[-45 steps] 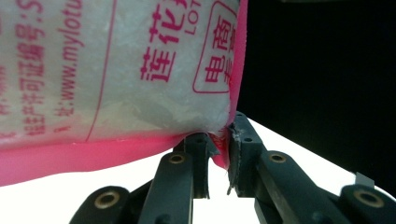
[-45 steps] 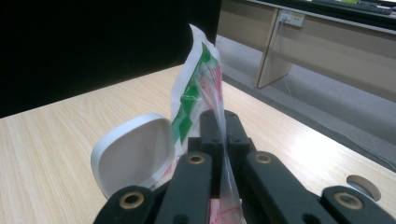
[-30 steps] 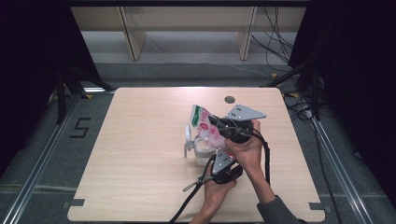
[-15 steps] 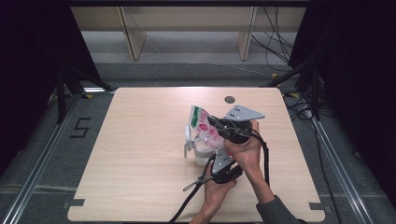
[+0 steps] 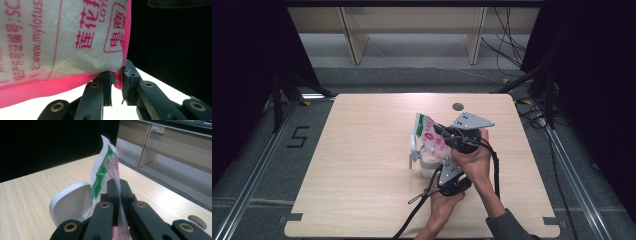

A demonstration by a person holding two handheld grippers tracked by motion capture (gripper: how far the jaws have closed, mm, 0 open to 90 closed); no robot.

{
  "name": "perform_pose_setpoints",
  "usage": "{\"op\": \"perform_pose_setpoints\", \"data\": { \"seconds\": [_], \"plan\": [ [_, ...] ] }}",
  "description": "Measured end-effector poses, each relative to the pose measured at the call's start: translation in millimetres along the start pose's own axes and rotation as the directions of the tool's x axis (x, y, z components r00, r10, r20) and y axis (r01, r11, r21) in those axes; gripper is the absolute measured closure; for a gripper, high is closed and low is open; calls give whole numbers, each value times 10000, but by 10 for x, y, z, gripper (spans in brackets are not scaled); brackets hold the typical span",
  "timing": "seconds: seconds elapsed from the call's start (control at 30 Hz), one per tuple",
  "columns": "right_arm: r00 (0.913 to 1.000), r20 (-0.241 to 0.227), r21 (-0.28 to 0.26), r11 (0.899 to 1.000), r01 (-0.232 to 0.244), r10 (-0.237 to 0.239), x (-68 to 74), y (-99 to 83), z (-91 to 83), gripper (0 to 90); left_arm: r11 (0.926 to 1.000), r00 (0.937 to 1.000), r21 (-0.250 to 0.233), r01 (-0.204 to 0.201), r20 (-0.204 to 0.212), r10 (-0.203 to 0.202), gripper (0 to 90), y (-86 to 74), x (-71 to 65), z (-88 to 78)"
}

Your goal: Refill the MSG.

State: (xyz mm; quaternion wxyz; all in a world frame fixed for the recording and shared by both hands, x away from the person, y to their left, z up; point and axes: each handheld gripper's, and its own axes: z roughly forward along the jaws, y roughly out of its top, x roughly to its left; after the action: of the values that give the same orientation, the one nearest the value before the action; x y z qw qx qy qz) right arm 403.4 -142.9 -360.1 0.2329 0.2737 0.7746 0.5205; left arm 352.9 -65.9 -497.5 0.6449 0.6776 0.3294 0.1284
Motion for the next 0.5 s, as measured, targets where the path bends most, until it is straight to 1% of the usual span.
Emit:
{"op": "perform_pose_setpoints", "data": {
  "seconds": [0.03,0.07,0.1,0.13,0.17,0.23,0.3,0.33,0.37,0.4,0.43,0.47,0.5],
  "plan": [
    [10000,98,-71,10000,-2,2,7,1,2,900,10000,10000,-10,25,13,-25,794,1,1,3],
    [10000,81,46,10000,50,-50,7,4,-3,900,10000,10000,63,-23,29,23,794,0,4,4],
    [9999,114,24,10000,48,-49,15,-2,13,900,10000,9999,-28,13,106,-13,793,-9,5,16],
    [9999,106,160,9998,96,-97,7,-11,25,900,9999,10000,103,18,22,-18,792,-4,0,4],
    [9999,134,194,9998,49,-52,2,-17,29,900,9999,10000,137,-25,48,24,792,-2,5,4],
    [9999,116,85,10000,6,-7,-9,-14,22,900,10000,9998,-26,20,174,-20,793,-5,13,17],
    [10000,64,62,10000,28,-28,-4,3,2,900,10000,9999,-27,20,165,-20,794,-4,13,17],
    [10000,30,81,10000,10,-10,0,3,1,900,9999,9998,-102,43,178,-41,793,-4,10,20],
    [9999,53,51,9999,92,-92,1,0,12,900,10000,10000,31,42,63,-42,793,4,1,4],
    [9997,188,-14,9999,127,-127,8,-6,27,900,10000,10000,47,38,47,-38,793,5,0,2],
    [9999,-27,48,9999,108,-107,5,-9,35,900,10000,9999,-37,42,97,-41,793,0,6,12],
    [10000,73,147,9999,16,-17,15,-8,24,900,10000,9999,-62,31,127,-30,793,-5,9,15],
    [10000,39,125,9999,47,-48,13,-7,27,900,10000,10000,-13,14,72,-14,794,-4,7,11]
  ]
}}
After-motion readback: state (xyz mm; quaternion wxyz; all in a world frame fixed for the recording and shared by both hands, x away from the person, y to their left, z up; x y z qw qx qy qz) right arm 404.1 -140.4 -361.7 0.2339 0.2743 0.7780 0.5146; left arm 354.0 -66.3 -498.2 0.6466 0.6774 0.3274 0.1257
